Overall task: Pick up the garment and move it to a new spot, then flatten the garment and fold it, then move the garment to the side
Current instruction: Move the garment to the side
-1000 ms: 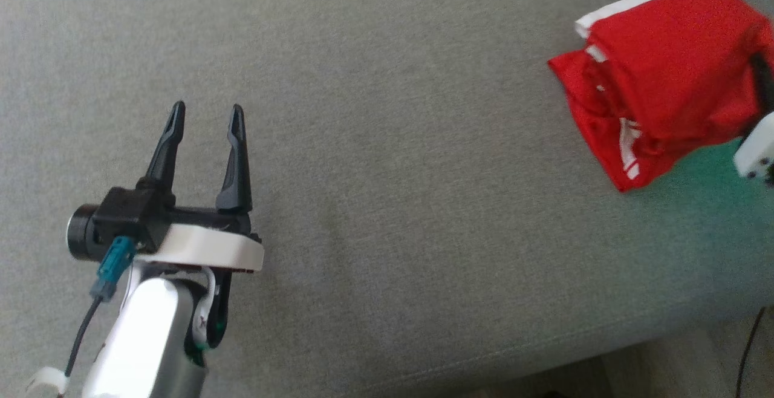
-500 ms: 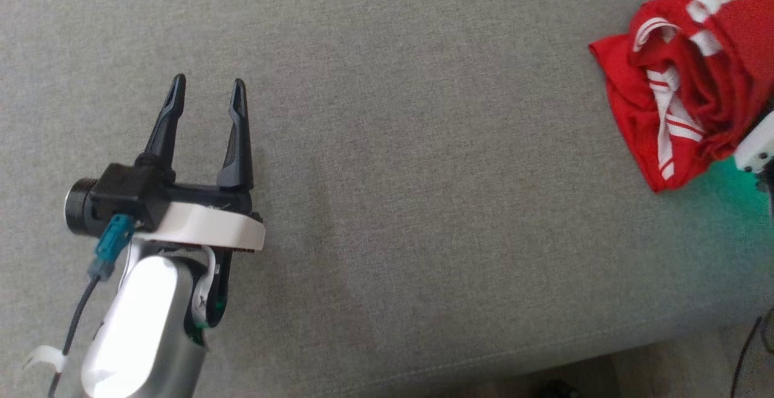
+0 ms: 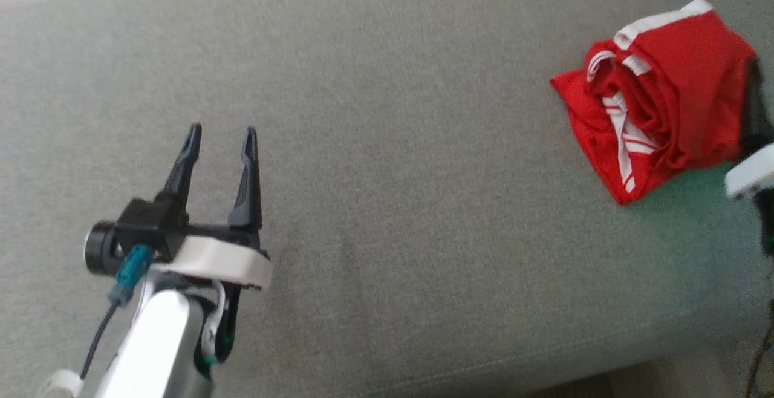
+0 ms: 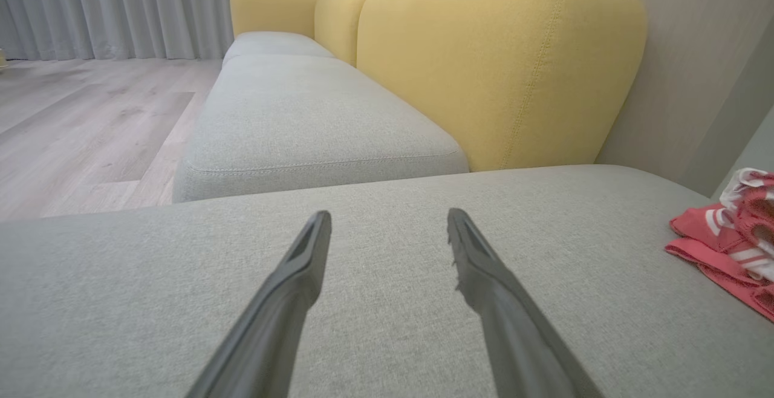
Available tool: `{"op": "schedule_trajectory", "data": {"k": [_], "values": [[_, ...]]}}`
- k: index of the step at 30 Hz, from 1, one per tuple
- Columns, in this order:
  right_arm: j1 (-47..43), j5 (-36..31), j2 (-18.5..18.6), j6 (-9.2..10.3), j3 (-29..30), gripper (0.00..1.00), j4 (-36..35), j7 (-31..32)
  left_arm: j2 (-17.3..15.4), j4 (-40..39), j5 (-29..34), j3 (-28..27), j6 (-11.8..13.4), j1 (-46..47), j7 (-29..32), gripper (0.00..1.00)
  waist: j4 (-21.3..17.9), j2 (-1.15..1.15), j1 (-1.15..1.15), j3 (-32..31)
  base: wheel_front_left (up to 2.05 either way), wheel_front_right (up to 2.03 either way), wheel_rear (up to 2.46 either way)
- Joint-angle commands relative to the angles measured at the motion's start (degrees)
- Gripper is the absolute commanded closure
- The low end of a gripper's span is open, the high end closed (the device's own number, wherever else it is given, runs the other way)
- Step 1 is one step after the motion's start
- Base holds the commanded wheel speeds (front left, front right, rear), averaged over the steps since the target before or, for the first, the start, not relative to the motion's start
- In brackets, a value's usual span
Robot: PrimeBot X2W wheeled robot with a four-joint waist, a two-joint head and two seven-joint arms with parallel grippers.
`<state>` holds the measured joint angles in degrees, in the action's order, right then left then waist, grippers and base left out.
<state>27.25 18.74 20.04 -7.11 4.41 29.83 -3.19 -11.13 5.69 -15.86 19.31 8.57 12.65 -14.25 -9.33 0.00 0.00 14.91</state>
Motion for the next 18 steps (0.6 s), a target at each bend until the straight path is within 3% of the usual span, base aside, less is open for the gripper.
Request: {"op": "schedule_trajectory", "data": {"k": [1,10,18], "values": [[-1.53,-0.99,-0.25,-0.37,-0.14,0.00,-4.25,-0.18,-0.87,-1.64,-0.41,-2.27,0.30,0.56,-0.53,0.00,0.67,0.00,0.00,-2.28,0.00,0.00,0.00],[-14.16,-7.63,-11.02,-0.37,-0.92,0.00,-29.09,5.81,-2.37,-2.20,-1.39,-3.63,2.07,-4.67,0.20,0.00,5.06,0.00,0.00,-7.75,0.00,0.00,0.00],[-21.63,-9.16,-14.78,-0.37,-4.21,0.00,-36.82,8.53,-4.43,-4.01,-1.62,-4.56,3.22,-8.78,1.27,0.00,8.82,0.00,0.00,-10.58,0.00,0.00,0.00]]}}
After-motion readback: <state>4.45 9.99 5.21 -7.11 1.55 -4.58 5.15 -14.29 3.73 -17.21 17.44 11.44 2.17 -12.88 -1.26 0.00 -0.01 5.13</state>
